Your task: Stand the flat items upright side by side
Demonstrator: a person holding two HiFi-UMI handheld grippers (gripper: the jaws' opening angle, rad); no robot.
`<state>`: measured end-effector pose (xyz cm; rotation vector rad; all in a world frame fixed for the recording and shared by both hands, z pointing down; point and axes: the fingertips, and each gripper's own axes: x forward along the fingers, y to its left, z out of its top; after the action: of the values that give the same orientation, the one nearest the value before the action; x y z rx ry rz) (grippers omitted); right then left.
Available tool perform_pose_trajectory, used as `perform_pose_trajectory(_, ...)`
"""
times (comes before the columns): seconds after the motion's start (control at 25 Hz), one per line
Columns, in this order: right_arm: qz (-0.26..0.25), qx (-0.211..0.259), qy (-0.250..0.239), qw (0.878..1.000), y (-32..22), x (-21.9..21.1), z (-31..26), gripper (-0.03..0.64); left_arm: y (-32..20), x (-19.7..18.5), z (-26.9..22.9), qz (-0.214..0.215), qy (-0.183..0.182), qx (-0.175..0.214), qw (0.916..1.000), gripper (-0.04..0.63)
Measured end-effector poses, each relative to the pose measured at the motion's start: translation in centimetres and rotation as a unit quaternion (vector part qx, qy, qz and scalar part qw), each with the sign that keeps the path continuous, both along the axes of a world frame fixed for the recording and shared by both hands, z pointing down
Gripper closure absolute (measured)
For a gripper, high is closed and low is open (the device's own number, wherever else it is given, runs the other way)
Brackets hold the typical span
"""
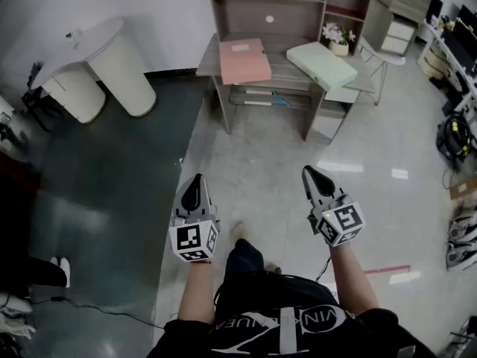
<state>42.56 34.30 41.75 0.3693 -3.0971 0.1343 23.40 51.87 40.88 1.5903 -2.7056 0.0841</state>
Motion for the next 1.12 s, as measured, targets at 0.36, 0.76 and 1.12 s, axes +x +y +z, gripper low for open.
perform_pose_trajectory(0.36, -0.007, -0.003, 0.014, 1.000, -2.2, -4.5, 1.4, 0.607, -1.4, -4.9, 0.8, -0.018, 0.016, -0.007, 0.9997, 0.589)
perform_pose_trajectory(0.76, 0.004, -0.009, 0.027, 1.000, -5.1, -8.6, 1.4, 0.607, -3.3, -9.6, 0.9, -0.027, 0.045, -0.006, 0.9986, 0.589)
perform_pose_trajectory(1.12, 0.045, -0.047, 0.024, 0.998, -8.4, -11.4, 2.7, 0.456, -6.3, -14.2, 1.5, -0.001, 0.062, -0.003, 0.9981, 0.514)
